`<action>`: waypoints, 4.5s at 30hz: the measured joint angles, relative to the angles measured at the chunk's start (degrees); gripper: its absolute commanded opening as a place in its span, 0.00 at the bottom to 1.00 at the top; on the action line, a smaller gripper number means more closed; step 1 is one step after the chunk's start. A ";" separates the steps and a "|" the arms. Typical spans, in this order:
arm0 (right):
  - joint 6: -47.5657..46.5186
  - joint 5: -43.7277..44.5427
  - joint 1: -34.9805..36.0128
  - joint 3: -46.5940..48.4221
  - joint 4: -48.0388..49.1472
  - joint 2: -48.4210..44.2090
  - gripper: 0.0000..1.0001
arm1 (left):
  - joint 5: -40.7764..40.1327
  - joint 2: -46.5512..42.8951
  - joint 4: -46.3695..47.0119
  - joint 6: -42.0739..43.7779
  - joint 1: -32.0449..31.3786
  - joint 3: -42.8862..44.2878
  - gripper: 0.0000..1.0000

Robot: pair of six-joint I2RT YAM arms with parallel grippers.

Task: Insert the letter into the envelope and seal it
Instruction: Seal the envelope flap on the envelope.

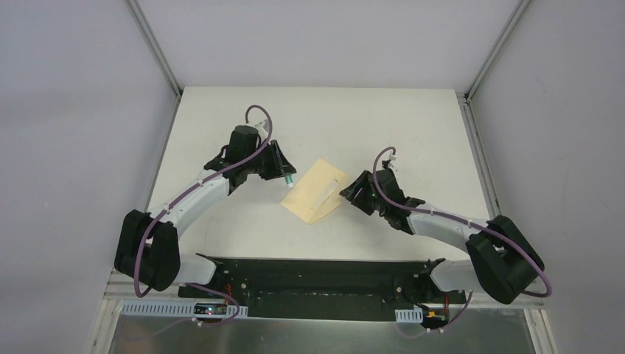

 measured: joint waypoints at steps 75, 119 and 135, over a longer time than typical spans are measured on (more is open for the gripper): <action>-26.51 -14.32 -5.51 28.30 -41.11 17.03 0.35 | -7.61 14.10 11.91 1.73 -14.29 -8.72 0.00; -19.98 -3.80 2.43 28.98 -34.23 23.80 0.20 | -10.27 13.07 13.75 0.59 -14.32 -10.23 0.00; -19.28 -3.28 4.55 30.18 -32.89 25.49 0.14 | -10.25 13.07 14.95 0.20 -14.32 -10.67 0.00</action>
